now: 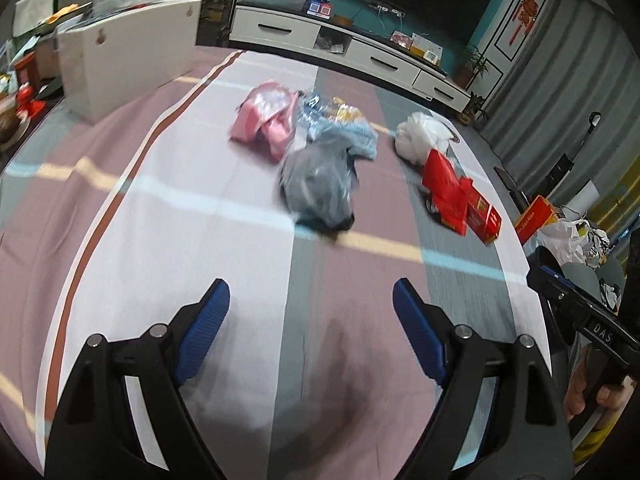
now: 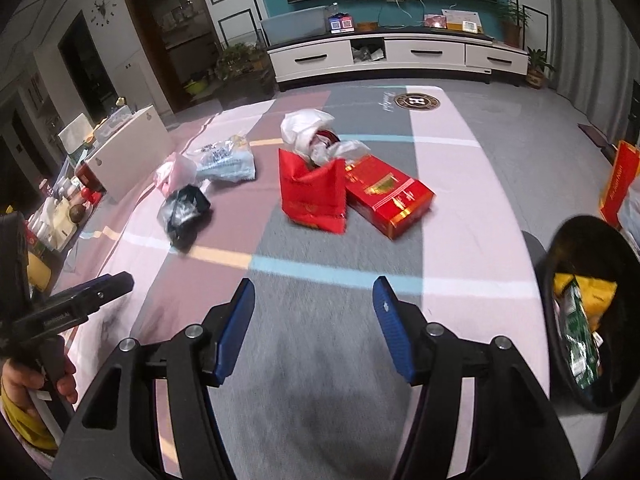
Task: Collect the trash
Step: 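Grasp the grey translucent bag with the left tool while the right tool grasps the red paper bag, then carry the grey bag and red paper bag over the black bin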
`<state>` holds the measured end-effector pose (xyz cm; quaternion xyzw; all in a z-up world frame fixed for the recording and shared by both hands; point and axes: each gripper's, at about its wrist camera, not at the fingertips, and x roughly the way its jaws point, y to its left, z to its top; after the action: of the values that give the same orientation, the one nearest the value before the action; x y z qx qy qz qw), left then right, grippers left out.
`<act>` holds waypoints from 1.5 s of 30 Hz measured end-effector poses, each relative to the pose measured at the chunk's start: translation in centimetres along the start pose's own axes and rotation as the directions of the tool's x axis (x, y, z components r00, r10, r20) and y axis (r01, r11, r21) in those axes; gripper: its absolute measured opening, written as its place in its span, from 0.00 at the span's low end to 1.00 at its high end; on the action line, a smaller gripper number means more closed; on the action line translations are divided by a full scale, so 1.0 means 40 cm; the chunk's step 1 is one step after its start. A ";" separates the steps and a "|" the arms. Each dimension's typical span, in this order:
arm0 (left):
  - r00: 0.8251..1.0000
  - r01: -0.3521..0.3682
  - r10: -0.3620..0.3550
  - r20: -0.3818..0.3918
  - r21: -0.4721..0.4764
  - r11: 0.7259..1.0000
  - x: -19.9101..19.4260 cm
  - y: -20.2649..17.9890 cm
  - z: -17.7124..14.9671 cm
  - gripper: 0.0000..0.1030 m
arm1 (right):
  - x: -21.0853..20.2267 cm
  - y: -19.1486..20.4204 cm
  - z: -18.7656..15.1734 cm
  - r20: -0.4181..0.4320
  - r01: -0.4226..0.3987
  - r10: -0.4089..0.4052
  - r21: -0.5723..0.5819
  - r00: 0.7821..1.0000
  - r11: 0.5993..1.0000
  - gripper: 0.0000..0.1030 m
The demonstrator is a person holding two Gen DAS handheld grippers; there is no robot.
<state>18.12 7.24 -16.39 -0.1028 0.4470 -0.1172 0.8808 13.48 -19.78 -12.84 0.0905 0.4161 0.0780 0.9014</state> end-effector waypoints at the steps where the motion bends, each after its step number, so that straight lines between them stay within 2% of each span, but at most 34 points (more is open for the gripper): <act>1: 1.000 -0.001 0.001 0.004 0.006 1.000 0.010 -0.004 0.012 0.82 | 0.013 0.001 0.013 0.001 -0.004 0.004 0.001 1.000 1.000 0.59; 11: 0.999 -0.017 0.015 0.044 0.053 0.998 0.095 -0.032 0.114 0.82 | 0.138 0.017 0.133 0.014 0.026 -0.025 -0.047 1.000 0.999 0.59; 20: 0.997 -0.066 0.063 0.032 0.092 0.994 0.168 -0.048 0.146 0.81 | 0.239 0.056 0.172 -0.005 0.097 -0.099 -0.128 0.995 0.987 0.59; 23: 0.997 -0.068 0.066 0.029 0.089 0.994 0.181 -0.047 0.145 0.73 | 0.259 0.068 0.172 0.005 0.128 -0.129 -0.158 0.992 0.979 0.59; 25: 0.998 -0.065 0.063 0.031 0.090 0.994 0.182 -0.047 0.140 0.63 | 0.269 0.077 0.166 0.006 0.133 -0.134 -0.177 0.991 0.975 0.52; 28: 0.997 -0.065 0.061 0.038 0.099 0.993 0.179 -0.047 0.134 0.59 | 0.272 0.082 0.156 0.002 0.135 -0.137 -0.186 0.991 0.973 0.39; 30: 0.998 -0.059 0.056 0.040 0.095 0.994 0.174 -0.045 0.131 0.56 | 0.270 0.080 0.151 -0.005 0.124 -0.127 -0.174 0.992 0.977 0.25; 31: 0.998 -0.056 0.052 0.039 0.091 0.994 0.172 -0.042 0.128 0.55 | 0.268 0.080 0.148 -0.005 0.123 -0.125 -0.170 0.992 0.978 0.23; 33: 0.998 -0.047 0.044 0.038 0.085 0.995 0.168 -0.039 0.123 0.52 | 0.269 0.079 0.143 -0.027 0.106 -0.111 -0.160 0.993 0.981 0.01; 40: 0.999 -0.030 0.027 0.039 0.079 0.996 0.139 -0.029 0.105 0.48 | 0.244 0.076 0.128 -0.038 0.066 -0.071 -0.125 0.997 0.990 0.01; 43: 0.999 -0.017 0.013 0.051 0.074 0.997 0.116 -0.022 0.104 0.48 | 0.208 0.061 0.123 -0.029 0.001 -0.003 -0.085 1.000 0.996 0.01; 45: 0.998 -0.009 0.004 0.061 0.072 0.997 0.096 -0.019 0.102 0.48 | 0.185 0.064 0.121 -0.013 -0.020 0.019 -0.111 1.000 0.994 0.01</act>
<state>23.55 5.69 -16.72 -0.0731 0.4158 -0.1271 0.8975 21.77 -16.19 -14.60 0.0437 0.4155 0.1104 0.9018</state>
